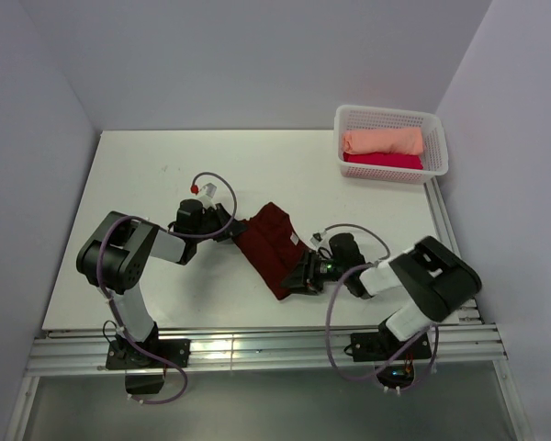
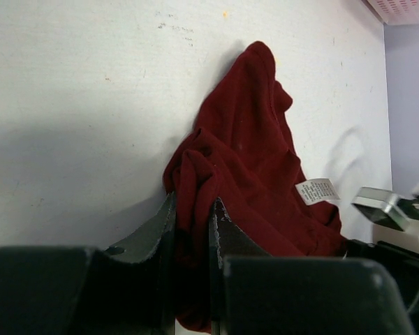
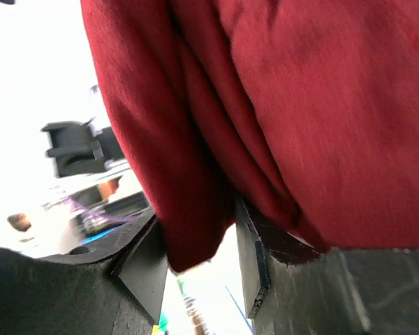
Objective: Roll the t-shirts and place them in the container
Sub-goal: Roll the tshirt
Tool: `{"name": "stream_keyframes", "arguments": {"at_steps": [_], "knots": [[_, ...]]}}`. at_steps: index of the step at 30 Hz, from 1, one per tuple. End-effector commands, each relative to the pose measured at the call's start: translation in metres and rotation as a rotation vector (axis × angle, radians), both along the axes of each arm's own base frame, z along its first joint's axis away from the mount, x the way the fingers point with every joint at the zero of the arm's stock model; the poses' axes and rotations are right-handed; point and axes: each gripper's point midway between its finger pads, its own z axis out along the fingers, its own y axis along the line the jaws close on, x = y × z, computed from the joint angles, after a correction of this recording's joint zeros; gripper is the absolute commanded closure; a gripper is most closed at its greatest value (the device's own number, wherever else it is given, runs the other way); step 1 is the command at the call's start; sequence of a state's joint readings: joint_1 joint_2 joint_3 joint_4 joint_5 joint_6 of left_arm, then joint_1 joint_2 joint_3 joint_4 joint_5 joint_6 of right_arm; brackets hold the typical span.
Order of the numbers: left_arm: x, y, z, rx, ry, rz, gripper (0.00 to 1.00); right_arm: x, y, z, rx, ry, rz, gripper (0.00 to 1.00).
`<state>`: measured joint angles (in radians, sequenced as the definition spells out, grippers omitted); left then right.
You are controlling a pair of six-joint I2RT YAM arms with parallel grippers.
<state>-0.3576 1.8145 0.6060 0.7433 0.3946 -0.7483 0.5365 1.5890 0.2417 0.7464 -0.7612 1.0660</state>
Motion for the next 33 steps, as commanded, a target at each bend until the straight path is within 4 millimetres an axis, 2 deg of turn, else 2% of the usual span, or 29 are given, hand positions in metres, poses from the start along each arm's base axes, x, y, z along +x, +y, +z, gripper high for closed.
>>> {"name": "stream_keyframes", "arguments": {"at_steps": [1,2,3,4,6,9,10,12,15,17,19,20,21,22,25,27,28,30,31,32,33], "knots": [[0.014,0.015,0.003,0.06,-0.065,0.063,1.0,-0.014,-0.043,-0.046,-0.348,0.05,-0.047,0.53],[0.015,0.015,0.004,0.063,-0.068,0.063,1.0,-0.004,-0.042,-0.032,-0.345,-0.01,-0.066,0.53],[0.014,0.014,0.003,0.065,-0.066,0.061,1.0,-0.007,-0.049,-0.033,-0.387,0.006,-0.07,0.53],[0.014,0.013,0.003,0.066,-0.065,0.059,0.99,-0.002,-0.054,-0.031,-0.419,-0.032,-0.089,0.53],[0.015,0.012,0.002,0.069,-0.065,0.059,1.0,0.006,-0.055,-0.017,-0.422,-0.08,-0.108,0.53],[0.014,0.01,0.003,0.07,-0.067,0.055,0.99,0.012,-0.06,-0.009,-0.456,-0.111,-0.133,0.62],[0.014,0.01,0.002,0.072,-0.066,0.054,1.0,0.014,-0.061,-0.007,-0.461,-0.123,-0.138,0.67],[0.014,0.009,0.003,0.075,-0.069,0.054,1.0,0.018,-0.063,-0.004,-0.475,-0.145,-0.141,0.69],[0.013,0.008,0.002,0.081,-0.068,0.05,1.0,0.02,-0.059,0.006,-0.471,-0.179,-0.109,0.62],[0.013,0.008,0.002,0.084,-0.068,0.049,1.0,0.025,-0.055,0.021,-0.469,-0.24,-0.105,0.59],[0.012,0.007,0.002,0.084,-0.068,0.046,1.0,0.03,-0.061,0.029,-0.526,-0.305,-0.121,0.55],[0.012,0.007,0.002,0.084,-0.068,0.046,1.0,0.037,-0.058,0.049,-0.52,-0.372,-0.143,0.53],[0.012,0.006,0.003,0.081,-0.067,0.044,1.0,0.035,-0.06,0.051,-0.578,-0.413,-0.143,0.47],[0.012,0.006,0.002,0.083,-0.064,0.045,1.0,0.037,-0.06,0.057,-0.598,-0.447,-0.152,0.45],[0.012,0.005,0.002,0.078,-0.06,0.04,1.0,0.039,-0.048,0.09,-0.615,-0.568,-0.149,0.43],[0.012,0.004,0.002,0.075,-0.056,0.037,1.0,0.034,-0.038,0.099,-0.624,-0.62,-0.106,0.43],[0.012,0.003,0.003,0.074,-0.057,0.037,1.0,0.038,-0.033,0.112,-0.619,-0.656,-0.119,0.44],[0.012,0.002,0.002,0.073,-0.05,0.036,1.0,0.038,-0.023,0.119,-0.632,-0.701,-0.086,0.45],[0.012,0.002,0.002,0.072,-0.045,0.033,1.0,0.032,-0.008,0.131,-0.598,-0.738,-0.051,0.45],[0.011,0.0,0.0,0.073,-0.04,0.029,1.0,0.032,0.0,0.134,-0.592,-0.758,-0.031,0.45],[0.011,-0.001,-0.001,0.075,-0.037,0.024,1.0,0.027,0.011,0.129,-0.61,-0.783,0.031,0.44]]}}
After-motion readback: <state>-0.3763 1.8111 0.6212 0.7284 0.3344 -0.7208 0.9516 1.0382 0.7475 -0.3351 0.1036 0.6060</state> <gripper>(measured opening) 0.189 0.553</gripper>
